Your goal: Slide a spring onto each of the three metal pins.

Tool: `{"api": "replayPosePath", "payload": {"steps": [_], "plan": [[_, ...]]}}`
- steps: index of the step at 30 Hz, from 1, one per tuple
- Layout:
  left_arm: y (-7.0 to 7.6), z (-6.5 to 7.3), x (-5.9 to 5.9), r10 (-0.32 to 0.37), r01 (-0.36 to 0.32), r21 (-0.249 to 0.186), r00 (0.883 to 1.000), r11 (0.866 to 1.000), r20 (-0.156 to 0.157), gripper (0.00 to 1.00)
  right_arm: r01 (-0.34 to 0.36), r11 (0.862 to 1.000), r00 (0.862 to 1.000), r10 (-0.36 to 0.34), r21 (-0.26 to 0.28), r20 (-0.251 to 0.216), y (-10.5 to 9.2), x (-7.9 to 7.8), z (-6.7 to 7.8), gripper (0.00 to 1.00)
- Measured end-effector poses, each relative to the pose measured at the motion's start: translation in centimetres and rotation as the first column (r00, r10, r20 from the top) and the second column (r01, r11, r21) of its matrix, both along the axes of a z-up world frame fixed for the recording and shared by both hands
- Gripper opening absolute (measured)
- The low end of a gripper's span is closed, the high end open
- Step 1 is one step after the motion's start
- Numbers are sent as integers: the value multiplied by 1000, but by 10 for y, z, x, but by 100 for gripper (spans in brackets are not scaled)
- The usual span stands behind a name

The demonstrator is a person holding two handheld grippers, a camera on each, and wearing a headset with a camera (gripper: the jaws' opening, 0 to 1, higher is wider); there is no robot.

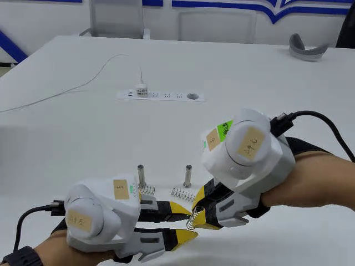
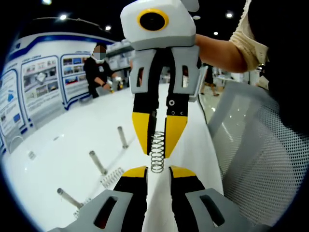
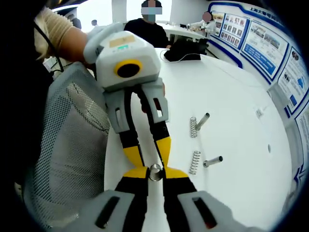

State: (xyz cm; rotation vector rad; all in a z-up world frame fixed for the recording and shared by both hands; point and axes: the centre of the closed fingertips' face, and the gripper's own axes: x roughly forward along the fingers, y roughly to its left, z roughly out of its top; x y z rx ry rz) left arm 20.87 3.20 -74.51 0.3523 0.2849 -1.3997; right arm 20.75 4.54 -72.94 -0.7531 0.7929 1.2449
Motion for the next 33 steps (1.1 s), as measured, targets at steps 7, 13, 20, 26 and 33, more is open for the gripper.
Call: {"api": "replayPosePath", "payload": {"steps": [7,13,20,26,33], "plan": [[9,2,7,48,-48,-19,999,999,-24,24,27,1000,1000,-27,-3,3,-10,5,3,12],[18,2,13,89,-89,-27,995,996,-35,28,44,999,999,-44,-9,4,-17,7,5,12],[29,1,19,138,-140,-39,989,989,-55,33,67,998,998,-67,-18,2,-28,12,6,12],[37,0,23,173,-176,-47,983,983,-69,38,90,996,996,-89,-20,10,-36,18,11,12],[43,0,27,205,-210,-56,976,976,-77,42,112,993,994,-112,-29,14,-46,23,14,12]]}}
